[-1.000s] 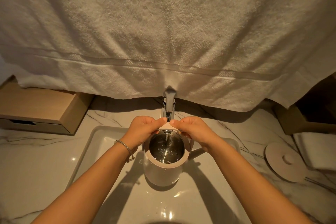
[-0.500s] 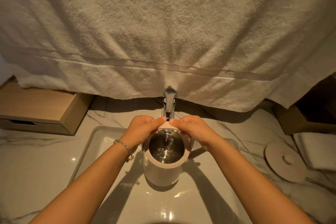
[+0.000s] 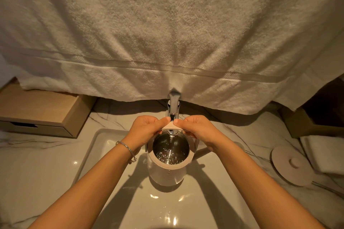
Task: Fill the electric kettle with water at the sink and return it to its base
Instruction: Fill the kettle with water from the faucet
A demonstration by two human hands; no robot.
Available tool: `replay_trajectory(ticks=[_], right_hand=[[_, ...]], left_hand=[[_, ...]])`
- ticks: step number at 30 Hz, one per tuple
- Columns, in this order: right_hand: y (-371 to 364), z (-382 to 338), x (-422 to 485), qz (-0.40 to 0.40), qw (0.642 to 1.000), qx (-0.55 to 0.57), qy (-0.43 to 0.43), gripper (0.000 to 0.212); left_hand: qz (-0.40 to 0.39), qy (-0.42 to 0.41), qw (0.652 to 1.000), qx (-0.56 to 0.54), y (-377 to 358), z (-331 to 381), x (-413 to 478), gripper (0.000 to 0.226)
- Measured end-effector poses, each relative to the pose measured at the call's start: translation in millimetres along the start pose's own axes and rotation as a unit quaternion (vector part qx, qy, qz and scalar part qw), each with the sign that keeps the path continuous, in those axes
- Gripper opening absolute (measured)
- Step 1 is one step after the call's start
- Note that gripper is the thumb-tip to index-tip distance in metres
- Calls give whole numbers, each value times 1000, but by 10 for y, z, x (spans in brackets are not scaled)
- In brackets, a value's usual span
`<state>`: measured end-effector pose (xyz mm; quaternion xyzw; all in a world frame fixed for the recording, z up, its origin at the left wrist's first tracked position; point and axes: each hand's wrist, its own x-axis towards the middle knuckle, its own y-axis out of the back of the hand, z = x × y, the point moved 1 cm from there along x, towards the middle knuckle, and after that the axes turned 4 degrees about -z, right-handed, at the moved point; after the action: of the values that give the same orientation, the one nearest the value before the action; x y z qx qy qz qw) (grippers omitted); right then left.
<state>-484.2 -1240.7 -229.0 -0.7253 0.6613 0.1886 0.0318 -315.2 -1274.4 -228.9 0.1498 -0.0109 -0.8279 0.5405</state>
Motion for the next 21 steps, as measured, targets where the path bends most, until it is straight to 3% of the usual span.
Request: replay_trajectory(ticks=[21], right_hand=[[52,-63,-34,-5,1000,16,11,35]], left_hand=[[11,2,1000,-14,-21,60,10,43]])
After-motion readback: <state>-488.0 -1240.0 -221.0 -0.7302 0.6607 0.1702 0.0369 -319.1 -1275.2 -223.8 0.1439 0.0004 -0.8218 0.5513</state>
